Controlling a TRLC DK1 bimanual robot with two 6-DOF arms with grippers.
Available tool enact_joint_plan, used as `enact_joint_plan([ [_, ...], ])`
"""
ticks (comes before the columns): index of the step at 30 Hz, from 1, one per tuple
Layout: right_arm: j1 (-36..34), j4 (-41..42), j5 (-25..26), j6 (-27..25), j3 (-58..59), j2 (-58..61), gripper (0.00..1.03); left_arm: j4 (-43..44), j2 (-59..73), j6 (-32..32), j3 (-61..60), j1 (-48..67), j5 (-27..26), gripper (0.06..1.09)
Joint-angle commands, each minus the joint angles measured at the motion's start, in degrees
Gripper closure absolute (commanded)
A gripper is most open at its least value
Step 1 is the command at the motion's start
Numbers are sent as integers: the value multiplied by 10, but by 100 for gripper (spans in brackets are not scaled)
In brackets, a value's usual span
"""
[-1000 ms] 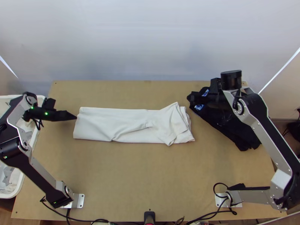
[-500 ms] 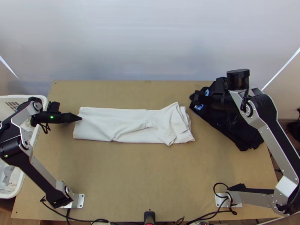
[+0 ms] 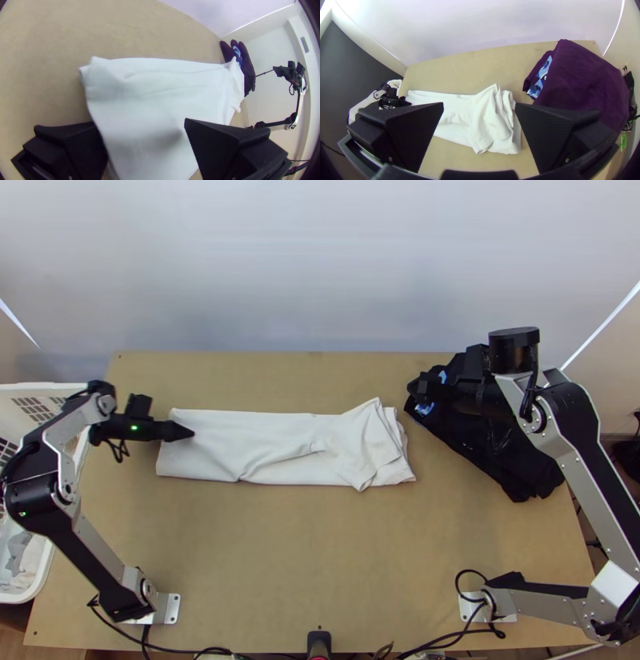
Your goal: Fold the t-shirt
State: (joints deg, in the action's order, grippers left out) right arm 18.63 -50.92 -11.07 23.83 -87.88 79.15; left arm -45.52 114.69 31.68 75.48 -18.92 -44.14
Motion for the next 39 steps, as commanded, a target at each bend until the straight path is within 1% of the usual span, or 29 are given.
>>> enact_joint_plan([
  [1, -1, -1, 2, 8, 6, -12, 3, 30, -25, -41, -44, 78, 5, 28],
  [2, -1, -1, 2, 8, 8, -15, 3, 31, -25, -44, -44, 78, 6, 39],
  [5, -5, -1, 3, 8, 15, -27, 3, 28, -25, -51, -42, 60, 9, 90],
  [6, -8, -3, 3, 8, 17, -31, 3, 27, -25, -49, -42, 48, 13, 105],
  [10, -23, -4, 3, 6, 28, -49, 3, -5, -19, -5, -16, -43, 28, 105],
  [12, -25, -4, 3, 5, 34, -55, 3, -61, 1, 39, 25, -97, 34, 105],
  [14, -28, -4, 3, 4, 40, -59, 3, -119, 19, 67, 69, -142, 34, 105],
  [17, -29, -2, 3, 3, 50, -63, 3, -153, 26, 89, 114, -187, 51, 105],
  [21, -27, 4, 2, 6, 59, -66, 3, -229, 17, 100, 160, -204, 58, 105],
  [24, -25, 6, 2, 7, 62, -66, 3, -274, -34, 93, 146, -160, 57, 105],
  [25, -25, 6, 2, 7, 64, -66, 3, -291, -55, 86, 142, -137, 56, 105],
  [28, -25, 13, 2, 7, 71, -69, 3, -311, -113, 36, 128, -54, 56, 105],
  [32, -32, 24, 2, 7, 77, -70, 3, -310, -169, -37, 115, 78, 35, 105],
  [35, -39, 28, 2, 6, 77, -73, 3, -296, -177, -103, 136, 177, 32, 105],
  [37, -41, 29, 2, 6, 77, -74, 3, -268, -173, -154, 158, 232, 33, 105],
  [39, -47, 30, 2, 4, 78, -75, 3, -259, -155, -181, 188, 278, 33, 105],
])
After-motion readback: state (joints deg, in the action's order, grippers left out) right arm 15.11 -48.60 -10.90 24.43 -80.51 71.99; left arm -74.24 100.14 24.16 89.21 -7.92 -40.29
